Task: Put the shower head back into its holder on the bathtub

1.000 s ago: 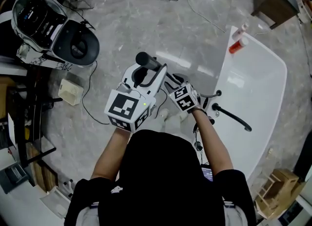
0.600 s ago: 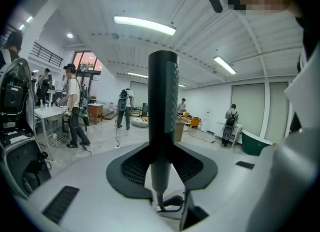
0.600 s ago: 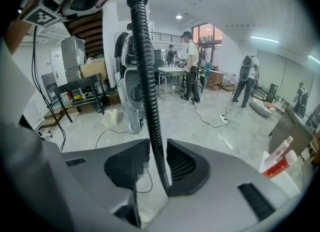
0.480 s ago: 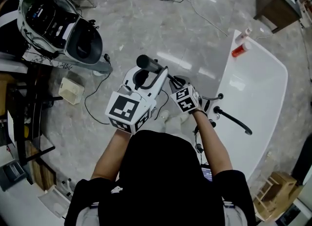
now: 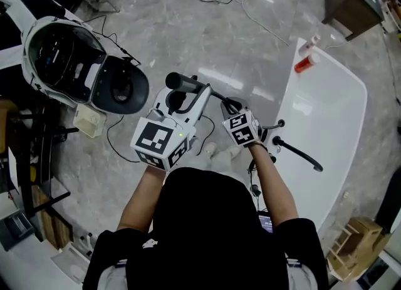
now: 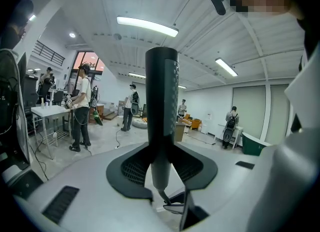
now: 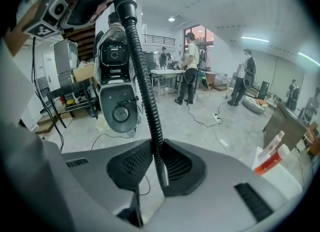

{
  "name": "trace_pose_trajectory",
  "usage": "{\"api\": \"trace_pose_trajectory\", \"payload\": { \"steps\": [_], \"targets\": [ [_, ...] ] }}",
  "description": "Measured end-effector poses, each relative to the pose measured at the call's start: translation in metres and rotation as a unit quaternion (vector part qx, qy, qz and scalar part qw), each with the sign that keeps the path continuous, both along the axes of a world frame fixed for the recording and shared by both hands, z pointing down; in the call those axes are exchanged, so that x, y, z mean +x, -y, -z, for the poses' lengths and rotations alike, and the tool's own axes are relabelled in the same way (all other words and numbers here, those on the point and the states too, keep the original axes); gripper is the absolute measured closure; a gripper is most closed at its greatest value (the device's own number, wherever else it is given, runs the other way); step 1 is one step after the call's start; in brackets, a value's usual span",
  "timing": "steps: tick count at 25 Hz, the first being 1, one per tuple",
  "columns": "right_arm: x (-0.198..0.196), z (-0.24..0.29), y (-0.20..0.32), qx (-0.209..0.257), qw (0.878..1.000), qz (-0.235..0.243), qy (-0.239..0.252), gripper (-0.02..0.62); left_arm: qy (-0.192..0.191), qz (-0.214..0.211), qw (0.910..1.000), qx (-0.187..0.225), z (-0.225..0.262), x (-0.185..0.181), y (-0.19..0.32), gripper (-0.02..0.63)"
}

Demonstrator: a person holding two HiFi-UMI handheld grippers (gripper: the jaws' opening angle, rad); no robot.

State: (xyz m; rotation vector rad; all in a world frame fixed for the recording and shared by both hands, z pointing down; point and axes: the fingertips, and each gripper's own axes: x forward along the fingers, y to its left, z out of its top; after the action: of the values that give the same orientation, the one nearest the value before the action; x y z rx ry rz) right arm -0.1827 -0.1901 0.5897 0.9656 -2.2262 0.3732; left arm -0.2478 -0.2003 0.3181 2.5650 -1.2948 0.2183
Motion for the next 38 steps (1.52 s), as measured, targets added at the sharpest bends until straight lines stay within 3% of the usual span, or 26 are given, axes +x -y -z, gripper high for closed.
{"api": "trace_pose_trajectory", "payload": {
  "steps": [5,14,24,38],
  "targets": [
    [0.022,0.020,0.019,-0.001,0.999,-0.042,0.018,0.528,-0.009,-0.015,0.9998,0.004,0.010,0.011,0.020,0.462],
    [0.060,0.059,0.003,0.045,0.989,-0.137,0.039,0.528,-0.018,-0.054,0.9983,0.016,0.018,0.017,-0.010,0.462],
    [0.180,0.100,0.020,0.087,0.962,-0.255,0.046,0.528,-0.024,-0.136,0.9903,0.015,0.029,0.106,0.011,0.462],
    [0.290,0.129,-0.017,0.122,0.923,-0.362,0.044,0.528,-0.046,-0.231,0.9717,0.018,0.039,0.198,0.000,0.462]
  ]
}}
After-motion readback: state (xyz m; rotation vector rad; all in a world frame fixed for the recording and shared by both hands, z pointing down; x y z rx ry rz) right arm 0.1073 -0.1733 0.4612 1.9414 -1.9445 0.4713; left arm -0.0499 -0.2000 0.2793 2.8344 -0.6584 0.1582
